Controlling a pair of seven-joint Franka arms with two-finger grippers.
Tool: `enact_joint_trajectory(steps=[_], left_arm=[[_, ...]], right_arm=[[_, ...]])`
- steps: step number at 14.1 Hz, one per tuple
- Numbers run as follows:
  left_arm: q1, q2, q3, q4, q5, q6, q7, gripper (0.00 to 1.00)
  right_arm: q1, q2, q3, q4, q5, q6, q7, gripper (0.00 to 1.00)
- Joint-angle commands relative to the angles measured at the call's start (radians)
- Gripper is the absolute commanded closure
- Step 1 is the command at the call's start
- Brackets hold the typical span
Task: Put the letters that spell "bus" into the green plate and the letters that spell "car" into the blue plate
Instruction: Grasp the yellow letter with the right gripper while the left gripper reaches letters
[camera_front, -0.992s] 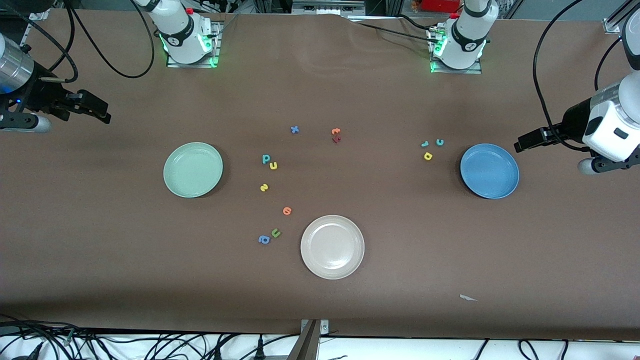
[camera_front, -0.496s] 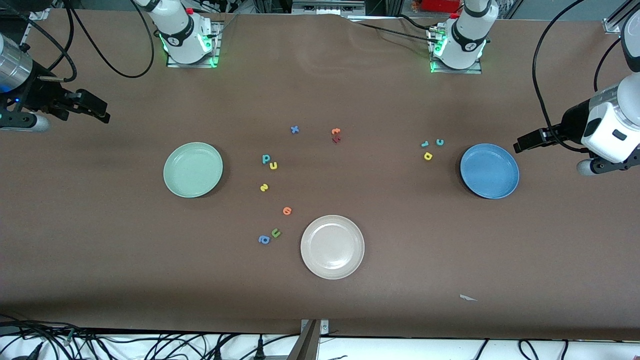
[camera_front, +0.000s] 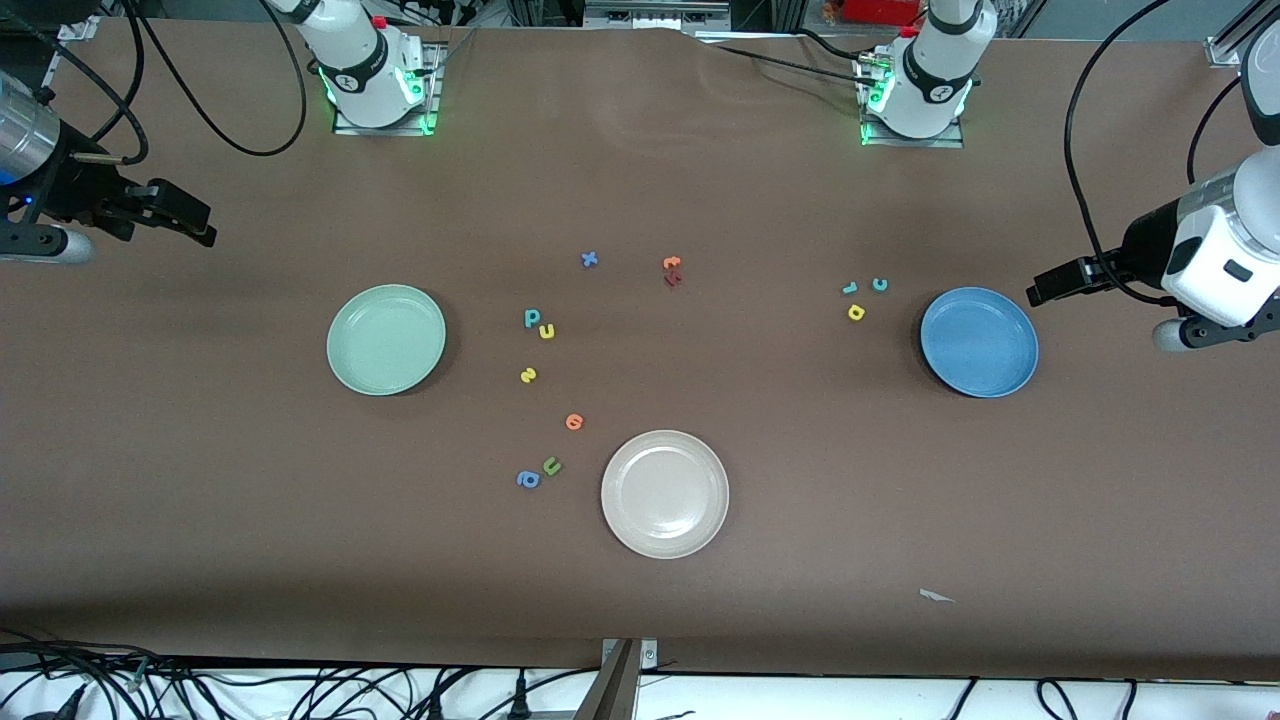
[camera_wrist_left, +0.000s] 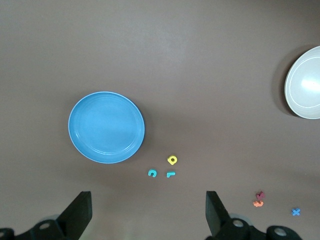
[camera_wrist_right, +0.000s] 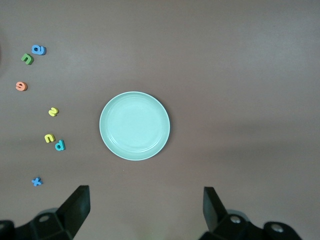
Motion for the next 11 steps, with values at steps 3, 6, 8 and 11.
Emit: enact_joint_trajectory(steps=[3,6,8,11], left_arm=[[-0.009,-0.001,0.009,0.005,0.008,-0.006,0.018,0.0],[-0.009,-0.006,0.009,-0.007,0.008,-0.008,0.018,0.0],[-0.01,-0.003,0.009,-0.012,0.008,-0.004,0.02,0.0],[-0.012,-0.007,0.008,-0.072,0.009,0.005,0.02,0.0]], right_arm=[[0.004,0.003,-0.001,-0.006,0.005,-0.006,0.008,0.0],[0.014,0.06,0.016,-0.012,0.002,-0.003,0.054,0.0],[0.063,0.133,0.022,-0.009,0.003,-0.003,0.063,0.0],[0.178,0.236,0.022,-0.008,0.0,0.042,0.065,0.0]])
